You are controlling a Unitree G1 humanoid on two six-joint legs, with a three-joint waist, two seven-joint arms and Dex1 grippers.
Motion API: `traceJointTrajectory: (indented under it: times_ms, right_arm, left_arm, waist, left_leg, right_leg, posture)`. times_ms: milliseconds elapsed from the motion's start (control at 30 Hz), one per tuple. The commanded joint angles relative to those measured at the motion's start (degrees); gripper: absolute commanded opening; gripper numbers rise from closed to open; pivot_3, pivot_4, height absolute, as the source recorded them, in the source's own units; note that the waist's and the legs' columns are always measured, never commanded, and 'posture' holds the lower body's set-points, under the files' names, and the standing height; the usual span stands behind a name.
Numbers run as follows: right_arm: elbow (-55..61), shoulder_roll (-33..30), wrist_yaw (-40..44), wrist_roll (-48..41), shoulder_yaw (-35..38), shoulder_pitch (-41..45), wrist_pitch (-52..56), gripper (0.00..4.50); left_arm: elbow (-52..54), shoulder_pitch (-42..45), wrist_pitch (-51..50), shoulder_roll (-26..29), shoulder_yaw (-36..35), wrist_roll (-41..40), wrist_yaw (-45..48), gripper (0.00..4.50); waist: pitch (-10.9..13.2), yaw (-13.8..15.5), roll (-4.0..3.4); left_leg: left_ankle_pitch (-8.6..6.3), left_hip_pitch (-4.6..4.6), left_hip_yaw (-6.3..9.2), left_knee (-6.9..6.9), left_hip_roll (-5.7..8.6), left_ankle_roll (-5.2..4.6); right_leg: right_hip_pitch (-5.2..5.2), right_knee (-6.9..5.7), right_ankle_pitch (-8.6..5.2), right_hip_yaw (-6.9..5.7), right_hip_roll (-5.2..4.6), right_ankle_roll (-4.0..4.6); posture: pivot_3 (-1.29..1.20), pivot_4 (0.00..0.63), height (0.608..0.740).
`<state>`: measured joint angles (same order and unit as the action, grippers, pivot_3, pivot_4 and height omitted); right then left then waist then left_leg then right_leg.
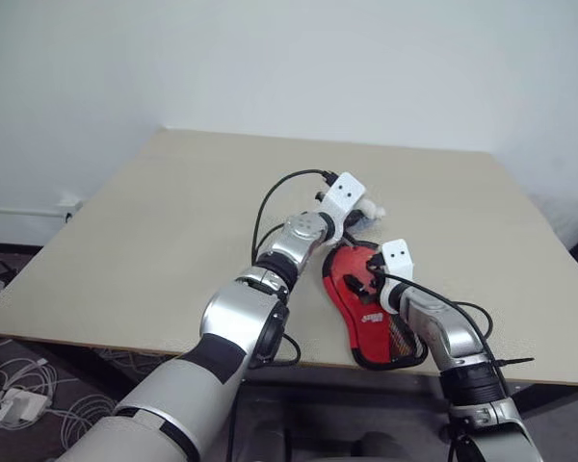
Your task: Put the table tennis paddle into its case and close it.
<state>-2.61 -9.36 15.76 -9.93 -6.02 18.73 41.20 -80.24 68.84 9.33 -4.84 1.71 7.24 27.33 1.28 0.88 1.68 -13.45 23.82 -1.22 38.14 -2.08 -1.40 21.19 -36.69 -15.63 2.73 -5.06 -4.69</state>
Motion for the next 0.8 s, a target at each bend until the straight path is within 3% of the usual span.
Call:
traceJointTrajectory:
  times_ms: [33, 167, 333, 433, 800]
  right_arm:
    - [-6.17, -0.79, -1.63, 2.22, -0.66, -3.88, 3.43, 4.5]
    - [-5.87, -0.78, -1.89, 2.19, -0.03, -3.99, 2.88, 4.5]
    - [-5.01, -1.18, -1.57, 1.99, 0.44, -3.83, 3.13, 4.5]
    - [-1.99, -2.42, -0.69, 1.53, 0.59, -4.53, 4.07, 4.5]
    - [13.04, -8.9, 5.12, -3.53, 6.3, -11.19, 4.69, 4.5]
  left_arm:
    - [4.6, 0.91, 5.57, -3.53, -1.2, -2.5, 9.12, 0.01]
    - [4.82, -1.04, 3.83, -2.97, -1.87, -3.65, 16.69, 1.26]
    - [5.69, -2.57, 6.13, -1.6, -1.29, -2.3, 15.49, 3.04]
    - [6.24, -2.46, 7.33, 0.04, -2.24, -2.74, 13.22, 3.04]
    - [13.32, -3.72, -0.53, 5.29, -7.53, -13.46, 35.53, 3.04]
  waist:
    - [-0.01, 0.08, -0.01]
    - [-0.03, 0.37, -0.05]
    - [-0.07, -0.3, -0.11]
    - [-0.11, -0.63, -0.32]
    - [-0.04, -0.8, -0.6]
  left_leg:
    - [0.0, 0.02, 0.02, 0.0, 0.02, 0.0]
    - [0.0, 0.1, 0.12, 0.04, 0.05, 0.0]
    - [0.0, 0.1, 0.14, 0.06, 0.04, -0.01]
    - [0.02, 0.08, 0.23, 0.02, 0.0, -0.05]
    - [0.15, 0.43, 0.26, 0.04, 0.01, -0.26]
  right_leg:
    - [0.0, 0.0, 0.0, -0.01, -0.01, 0.0]
    - [0.0, 0.03, 0.0, -0.11, -0.04, 0.0]
    - [0.0, 0.04, -0.01, -0.1, -0.03, 0.01]
    - [0.02, 0.0, -0.01, -0.12, 0.04, 0.0]
    - [0.24, 0.0, -0.01, -0.13, 0.05, 0.0]
  posture:
    - [0.0, 0.0, 0.728]
    - [0.0, 0.0, 0.728]
    - [0.0, 0.0, 0.728]
    - [0.0, 0.0, 0.728]
    - [0.0, 0.0, 0.728]
